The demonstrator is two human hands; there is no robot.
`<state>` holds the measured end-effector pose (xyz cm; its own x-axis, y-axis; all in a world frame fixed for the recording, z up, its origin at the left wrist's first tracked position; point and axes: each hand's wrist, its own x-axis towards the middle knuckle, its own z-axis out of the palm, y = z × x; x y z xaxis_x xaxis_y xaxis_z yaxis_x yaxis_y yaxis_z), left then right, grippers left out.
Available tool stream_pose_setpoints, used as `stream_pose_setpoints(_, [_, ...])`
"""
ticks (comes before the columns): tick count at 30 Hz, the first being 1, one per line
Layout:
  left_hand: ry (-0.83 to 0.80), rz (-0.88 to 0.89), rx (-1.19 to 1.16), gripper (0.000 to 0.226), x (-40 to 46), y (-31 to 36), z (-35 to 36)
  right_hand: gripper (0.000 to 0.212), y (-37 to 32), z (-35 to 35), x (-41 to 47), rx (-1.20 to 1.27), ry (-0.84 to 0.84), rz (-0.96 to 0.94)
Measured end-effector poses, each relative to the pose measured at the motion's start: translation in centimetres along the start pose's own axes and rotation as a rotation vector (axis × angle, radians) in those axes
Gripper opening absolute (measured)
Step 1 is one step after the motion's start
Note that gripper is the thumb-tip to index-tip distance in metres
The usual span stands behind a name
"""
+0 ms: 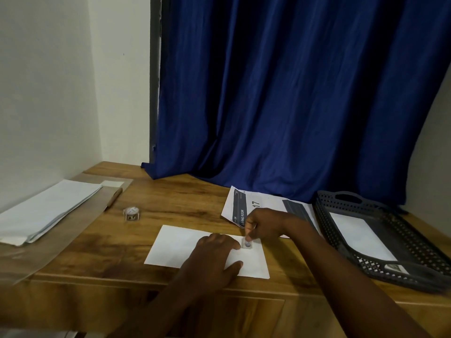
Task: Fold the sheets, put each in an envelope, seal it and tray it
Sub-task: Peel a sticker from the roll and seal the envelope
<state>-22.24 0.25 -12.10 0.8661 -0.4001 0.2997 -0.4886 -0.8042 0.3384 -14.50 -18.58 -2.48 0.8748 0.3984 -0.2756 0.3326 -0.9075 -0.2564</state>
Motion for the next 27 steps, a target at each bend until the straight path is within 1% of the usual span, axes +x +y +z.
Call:
stream_pose_setpoints(3, [-0.017,0.004,0.039,0.059,0.2,0.2,0.0,0.005,0.0,-0.1,0.6,-0.033,-0.016,-0.01])
stream_pose_setpoints(5, [-0.032,0.016,0.089,0.061,0.4,0.1,0.2,0.003,0.1,0.1,1.0,-0.037,-0.019,-0.009])
stream_pose_setpoints(7, [-0.05,0.029,0.119,0.061,0.5,-0.1,0.3,0.006,0.2,0.3,1.5,-0.034,-0.012,-0.005])
stream_pose_setpoints(10, [-0.079,0.054,0.157,0.059,0.6,-0.3,0.3,0.004,0.3,0.5,1.9,-0.034,-0.004,-0.001])
stream_pose_setpoints(17, [-0.079,0.078,0.188,0.056,0.7,-0.3,0.2,0.01,0.8,1.2,2.9,-0.044,0.011,0.012])
stream_pose_setpoints(23, [-0.077,0.08,0.181,0.054,0.7,-0.1,0.1,0.016,1.8,2.2,3.6,0.008,0.046,0.035])
stream_pose_setpoints(26, [-0.078,0.081,0.174,0.053,0.7,-0.1,0.1,0.016,2.4,2.6,3.5,0.104,0.103,0.036])
stream_pose_setpoints(27, [-0.078,0.083,0.17,0.053,0.7,-0.1,0.1,0.019,2.8,2.9,3.5,0.152,0.135,0.046])
